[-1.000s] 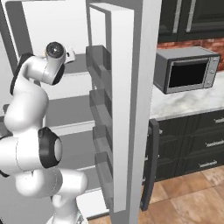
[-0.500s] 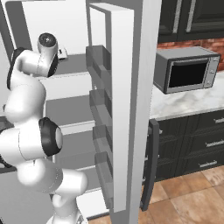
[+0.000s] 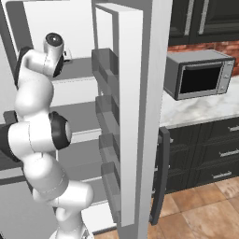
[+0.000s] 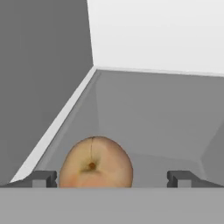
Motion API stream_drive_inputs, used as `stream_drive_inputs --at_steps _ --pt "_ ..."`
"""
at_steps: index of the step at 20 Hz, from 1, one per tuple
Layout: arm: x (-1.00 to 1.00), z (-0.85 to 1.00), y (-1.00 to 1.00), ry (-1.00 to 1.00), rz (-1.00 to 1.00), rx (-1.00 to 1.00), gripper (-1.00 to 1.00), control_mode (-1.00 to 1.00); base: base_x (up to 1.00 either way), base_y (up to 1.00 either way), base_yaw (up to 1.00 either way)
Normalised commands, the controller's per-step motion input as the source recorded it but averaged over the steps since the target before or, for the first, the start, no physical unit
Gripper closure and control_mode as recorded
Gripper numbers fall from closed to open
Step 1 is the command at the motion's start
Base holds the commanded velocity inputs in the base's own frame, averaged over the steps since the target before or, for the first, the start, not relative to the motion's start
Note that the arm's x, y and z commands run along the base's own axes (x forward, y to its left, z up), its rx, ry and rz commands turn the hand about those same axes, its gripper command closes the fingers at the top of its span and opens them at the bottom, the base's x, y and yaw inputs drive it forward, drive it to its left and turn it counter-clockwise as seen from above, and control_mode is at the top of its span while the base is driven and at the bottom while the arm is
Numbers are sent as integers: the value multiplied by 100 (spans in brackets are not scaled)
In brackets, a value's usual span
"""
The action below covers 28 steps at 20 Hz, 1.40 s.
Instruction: Open the fridge, remove the peach, onion, and fish, and place them on any counter.
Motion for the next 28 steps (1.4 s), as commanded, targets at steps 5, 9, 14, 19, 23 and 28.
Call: stream_drive_inputs --at_steps 5,9,14,19,23,28 --pt "0 -45 2 3 3 0 -100 -100 0 0 0" --pt "29 -19 32 0 4 2 -100 -100 0 0 0" --pt "32 -30 25 5 2 0 100 -100 0 0 0" --pt "-5 -30 -12 6 -1 0 100 -100 0 0 0" --pt "-70 -53 -44 3 -8 0 100 -100 0 0 0" --pt "-100 -7 -59 -26 -5 9 100 -100 0 0 0"
